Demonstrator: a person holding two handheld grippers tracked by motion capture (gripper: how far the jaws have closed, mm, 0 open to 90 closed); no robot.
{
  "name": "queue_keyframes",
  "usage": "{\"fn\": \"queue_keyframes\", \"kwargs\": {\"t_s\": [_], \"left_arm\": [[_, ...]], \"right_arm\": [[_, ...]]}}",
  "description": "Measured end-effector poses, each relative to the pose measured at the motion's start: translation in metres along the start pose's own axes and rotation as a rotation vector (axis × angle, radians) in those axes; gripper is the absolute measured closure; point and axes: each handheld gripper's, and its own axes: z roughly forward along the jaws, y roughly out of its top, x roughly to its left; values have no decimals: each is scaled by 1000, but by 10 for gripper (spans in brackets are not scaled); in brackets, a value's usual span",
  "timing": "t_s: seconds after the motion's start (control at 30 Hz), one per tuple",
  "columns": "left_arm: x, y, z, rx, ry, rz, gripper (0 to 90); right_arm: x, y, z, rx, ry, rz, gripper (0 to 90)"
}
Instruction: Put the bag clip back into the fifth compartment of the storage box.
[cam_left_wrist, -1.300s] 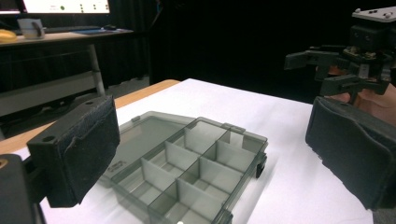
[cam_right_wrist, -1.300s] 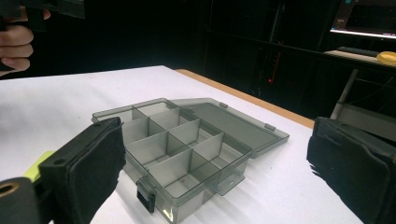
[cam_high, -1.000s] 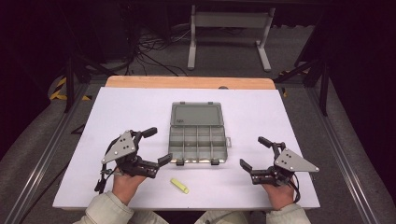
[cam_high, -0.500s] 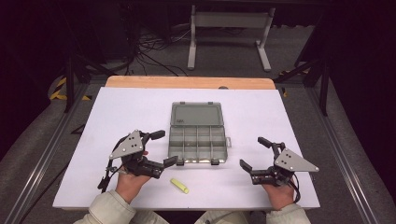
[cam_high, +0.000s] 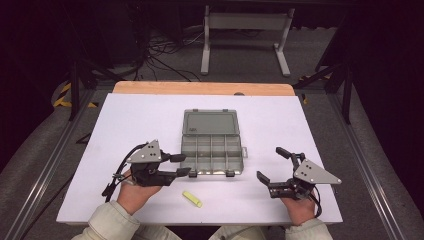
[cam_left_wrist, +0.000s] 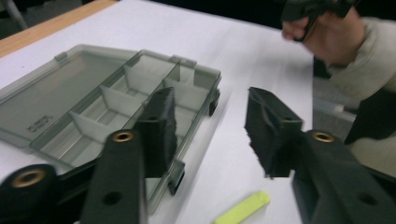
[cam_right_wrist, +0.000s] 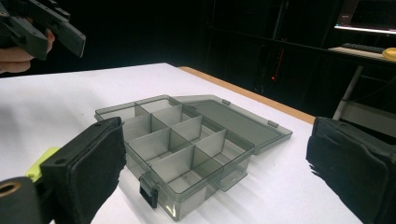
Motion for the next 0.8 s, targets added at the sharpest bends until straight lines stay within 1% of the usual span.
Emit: {"fn": "queue_keyframes", "kwargs": {"t_s": [0.03,0.07,0.1,0.13,0.17,0.23,0.27,0.3,0.33,0.37,0.43,0.47,0.53,0.57,0.67,0.73,0.77,0.8], "left_arm": [[-2,2,0,25,-2,12,599],[-3,4,1,44,6,20,633],[-4,5,2,60,1,18,666],[-6,7,3,85,3,31,695],[-7,8,4,110,16,39,724],[-7,9,5,139,16,47,776],[-7,10,7,167,16,55,796],[-7,10,7,167,16,55,829],[-7,10,7,180,11,52,852],[-7,10,8,195,8,55,852],[-7,11,10,229,9,60,889],[-6,12,11,257,3,60,898],[-6,13,13,286,-2,62,899],[-6,14,15,315,-7,68,899],[-7,15,22,379,-11,71,900],[-8,15,26,413,-12,69,900],[-7,15,27,421,-14,69,900],[-7,15,30,445,-23,67,900]], "right_arm": [[0,0,0,1,1,-1,48],[0,0,0,0,3,0,49],[0,0,1,1,4,-1,49],[0,0,1,1,5,-2,50],[0,0,1,1,5,1,49],[0,0,1,0,7,2,50],[0,0,1,1,7,1,50],[0,0,1,1,7,1,50],[1,0,1,0,8,0,51],[1,0,1,0,8,0,51],[1,0,1,-1,10,1,51],[1,0,1,-1,10,1,51],[1,-1,2,0,10,1,51],[1,-1,2,1,10,1,51],[1,-1,2,4,11,1,51],[1,-1,2,6,11,0,51],[1,-1,2,4,12,1,51],[1,-1,2,5,12,1,52]]}}
